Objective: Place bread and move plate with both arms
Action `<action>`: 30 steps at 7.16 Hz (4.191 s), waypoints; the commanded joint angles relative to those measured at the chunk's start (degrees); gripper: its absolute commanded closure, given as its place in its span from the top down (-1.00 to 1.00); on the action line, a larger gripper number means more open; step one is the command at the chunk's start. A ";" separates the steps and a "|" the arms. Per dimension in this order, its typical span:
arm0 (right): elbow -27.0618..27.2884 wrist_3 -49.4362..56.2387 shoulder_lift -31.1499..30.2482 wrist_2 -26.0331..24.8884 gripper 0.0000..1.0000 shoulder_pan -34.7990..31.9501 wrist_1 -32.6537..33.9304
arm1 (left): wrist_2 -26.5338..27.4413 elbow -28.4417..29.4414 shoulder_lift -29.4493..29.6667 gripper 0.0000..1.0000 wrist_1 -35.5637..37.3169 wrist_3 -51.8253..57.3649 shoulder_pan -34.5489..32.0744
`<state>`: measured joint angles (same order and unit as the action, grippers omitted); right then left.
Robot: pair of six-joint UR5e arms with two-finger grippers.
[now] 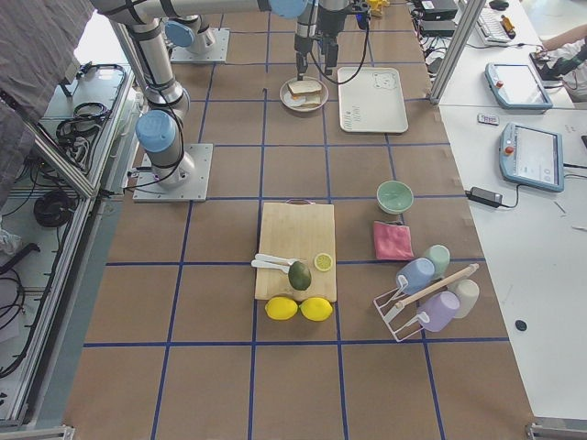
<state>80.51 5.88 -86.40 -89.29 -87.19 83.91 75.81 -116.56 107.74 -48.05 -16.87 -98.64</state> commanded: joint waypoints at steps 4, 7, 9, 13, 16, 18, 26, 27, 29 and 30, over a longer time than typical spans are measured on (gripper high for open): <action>0.44 0.28 0.00 -0.01 1.00 1.40 -0.84 | -7.40 4.47 -2.99 -1.00 0.33 -1.84 3.78; 1.23 0.10 -0.35 0.25 1.00 2.02 -0.23 | -7.70 19.91 8.94 -1.00 -1.25 -3.87 4.51; 1.23 -0.16 -0.53 0.61 1.00 1.85 -0.23 | -7.70 28.90 17.21 -1.00 -1.52 -5.53 4.51; 1.23 0.19 -0.62 1.49 1.00 2.02 -0.32 | -7.87 30.51 20.23 -0.66 -1.34 -5.98 4.51; 1.23 0.10 -0.62 1.75 1.00 2.02 -0.32 | -6.82 32.01 17.53 1.00 -3.00 -5.28 3.90; 1.23 0.19 -0.62 1.92 1.00 2.02 -0.23 | -6.11 33.24 8.86 1.00 -14.47 -5.02 2.84; 1.23 0.10 -0.62 1.84 1.00 2.02 -0.41 | 16.12 30.79 -19.14 1.00 -46.90 15.89 3.10; 1.23 0.28 -0.27 1.84 1.00 2.11 -0.32 | 16.03 30.26 -18.97 1.00 -43.13 15.64 3.02; 1.32 0.27 -0.27 1.92 1.00 2.11 -0.24 | 15.95 30.51 -18.18 1.00 -40.10 15.29 3.10; 1.23 0.19 -0.61 1.92 1.00 1.94 -0.41 | 16.03 30.86 -18.00 1.00 -40.28 15.20 3.10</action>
<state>81.77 6.07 -86.87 -87.37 -85.16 83.58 91.77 -86.00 89.51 -88.71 -1.56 -95.55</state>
